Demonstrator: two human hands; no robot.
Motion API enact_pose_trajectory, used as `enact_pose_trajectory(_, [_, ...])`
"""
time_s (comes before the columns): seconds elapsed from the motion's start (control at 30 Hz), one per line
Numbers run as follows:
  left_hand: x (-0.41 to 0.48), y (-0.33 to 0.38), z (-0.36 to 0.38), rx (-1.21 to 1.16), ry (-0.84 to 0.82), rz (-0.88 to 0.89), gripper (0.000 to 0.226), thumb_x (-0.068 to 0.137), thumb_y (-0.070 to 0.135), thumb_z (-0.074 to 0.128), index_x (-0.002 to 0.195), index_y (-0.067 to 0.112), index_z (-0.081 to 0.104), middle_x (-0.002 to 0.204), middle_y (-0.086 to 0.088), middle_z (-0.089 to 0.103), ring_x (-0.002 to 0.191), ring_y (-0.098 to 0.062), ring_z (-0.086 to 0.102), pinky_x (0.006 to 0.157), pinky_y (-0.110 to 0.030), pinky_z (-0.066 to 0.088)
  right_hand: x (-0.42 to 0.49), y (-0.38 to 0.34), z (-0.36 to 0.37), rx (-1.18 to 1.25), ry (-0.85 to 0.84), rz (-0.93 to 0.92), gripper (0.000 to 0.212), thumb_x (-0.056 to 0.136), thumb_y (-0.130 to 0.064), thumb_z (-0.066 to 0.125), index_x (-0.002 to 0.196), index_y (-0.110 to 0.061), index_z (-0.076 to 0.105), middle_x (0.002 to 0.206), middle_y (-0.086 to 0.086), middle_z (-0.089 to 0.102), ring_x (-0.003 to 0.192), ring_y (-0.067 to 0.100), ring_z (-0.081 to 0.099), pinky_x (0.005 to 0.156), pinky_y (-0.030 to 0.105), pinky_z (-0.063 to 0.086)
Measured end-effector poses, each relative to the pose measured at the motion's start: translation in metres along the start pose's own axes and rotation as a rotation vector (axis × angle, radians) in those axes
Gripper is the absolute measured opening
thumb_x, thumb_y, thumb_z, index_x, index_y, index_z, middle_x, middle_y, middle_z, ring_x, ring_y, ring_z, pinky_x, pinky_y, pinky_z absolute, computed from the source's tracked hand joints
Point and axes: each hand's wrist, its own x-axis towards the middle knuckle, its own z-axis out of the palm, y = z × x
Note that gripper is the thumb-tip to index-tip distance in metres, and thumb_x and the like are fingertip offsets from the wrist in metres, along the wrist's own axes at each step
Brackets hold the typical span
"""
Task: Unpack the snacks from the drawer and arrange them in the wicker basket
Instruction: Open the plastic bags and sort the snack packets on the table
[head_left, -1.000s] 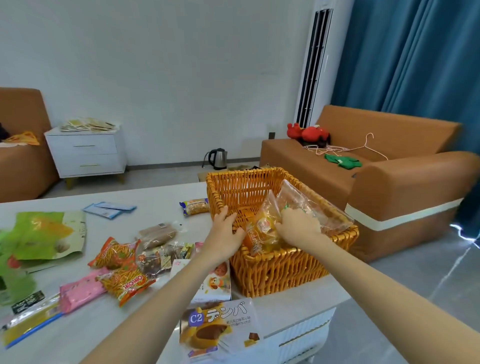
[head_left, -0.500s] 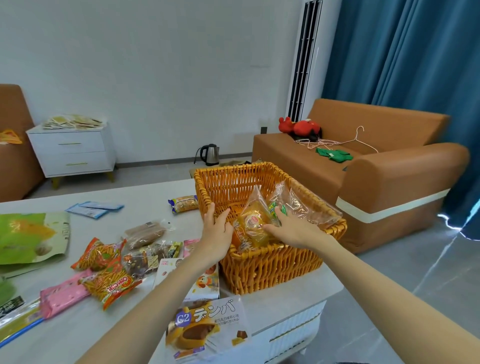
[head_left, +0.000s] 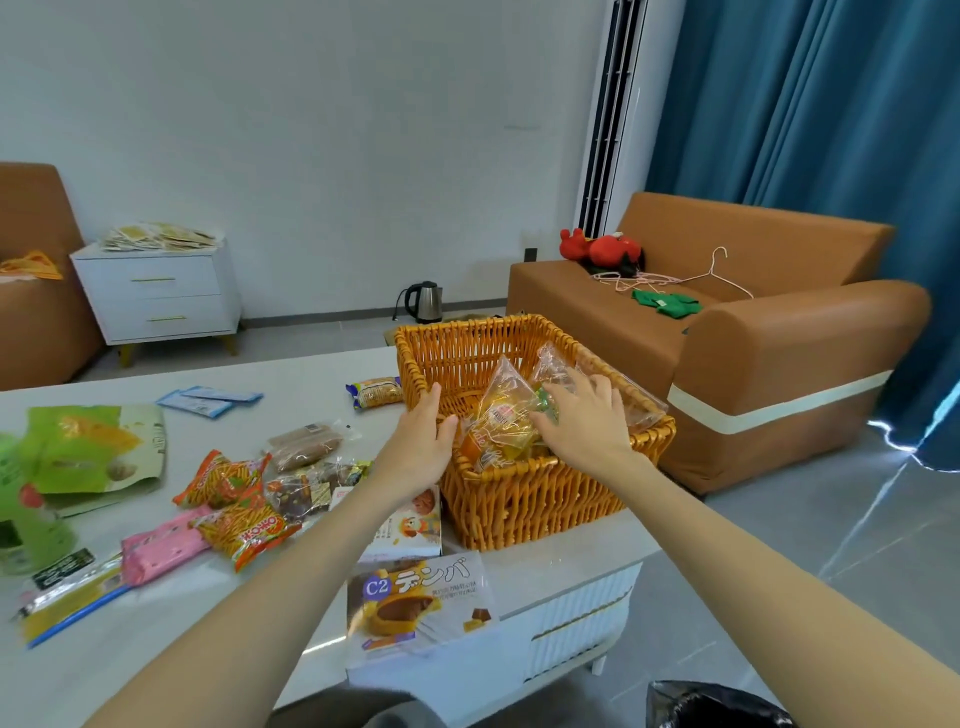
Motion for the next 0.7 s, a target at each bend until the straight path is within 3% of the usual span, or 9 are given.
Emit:
enact_pose_trajectory(0.1, [-0.021,0.010,-0.018,0.002,0.028,0.020,0.059,0.103,0.028,0.037,0.154,0.015,0.010,0.160,-0.002,0.018,0.144,-0.019,0.026,0.114,-0.033,0.025,-0.017,-0.013,-0.021,0.116,0.084,-0.108,0.045,0.098,-0.033,0.049,0.141,-0.019,0.046,0.151,0.006,0.038,0.141,0.027,0.025,0.115,0.044,0.026])
enact_pose_trajectory(0.23, [-0.058,0.013,-0.053,0.050,0.103,0.002,0.053,0.102,0.020,0.043,0.151,0.016,0.024,0.154,-0.004,0.032,0.139,-0.021,0.034,0.110,-0.033,0.029,-0.049,-0.039,-0.044,0.249,0.125,-0.212,0.041,0.097,-0.029,0.050,0.137,-0.021,0.050,0.144,0.003,0.049,0.137,0.020,0.037,0.104,0.037,0.042])
enact_pose_trajectory(0.33, [-0.092,0.002,-0.077,0.063,0.138,-0.051,0.054,0.101,0.022,0.045,0.151,0.019,0.026,0.154,-0.004,0.032,0.137,-0.022,0.037,0.108,-0.032,0.031,-0.079,-0.061,-0.052,0.305,0.142,-0.274,0.039,0.097,-0.027,0.052,0.135,-0.022,0.053,0.139,0.000,0.054,0.135,0.018,0.041,0.100,0.035,0.045])
enact_pose_trajectory(0.47, [-0.143,-0.015,-0.101,0.054,0.188,-0.085,0.053,0.101,0.026,0.046,0.150,0.021,0.029,0.153,-0.002,0.035,0.138,-0.022,0.036,0.109,-0.033,0.030,-0.116,-0.091,-0.054,0.326,0.121,-0.364,0.037,0.096,-0.026,0.052,0.133,-0.022,0.055,0.131,-0.003,0.060,0.117,0.015,0.054,0.091,0.034,0.052])
enact_pose_trajectory(0.6, [-0.190,-0.039,-0.122,0.073,0.223,-0.103,0.052,0.100,0.023,0.047,0.149,0.018,0.032,0.151,-0.005,0.038,0.137,-0.024,0.037,0.110,-0.036,0.032,-0.144,-0.124,-0.042,0.370,0.041,-0.407,0.037,0.095,-0.027,0.053,0.133,-0.023,0.056,0.129,-0.005,0.061,0.117,0.016,0.056,0.092,0.041,0.052])
enact_pose_trajectory(0.7, [-0.225,-0.055,-0.128,0.080,0.243,-0.116,0.050,0.099,0.017,0.048,0.148,0.015,0.034,0.149,-0.004,0.040,0.136,-0.023,0.038,0.106,-0.030,0.032,-0.162,-0.147,-0.030,0.393,-0.009,-0.415,0.036,0.095,-0.027,0.052,0.131,-0.024,0.057,0.127,-0.004,0.063,0.115,0.017,0.057,0.091,0.041,0.052])
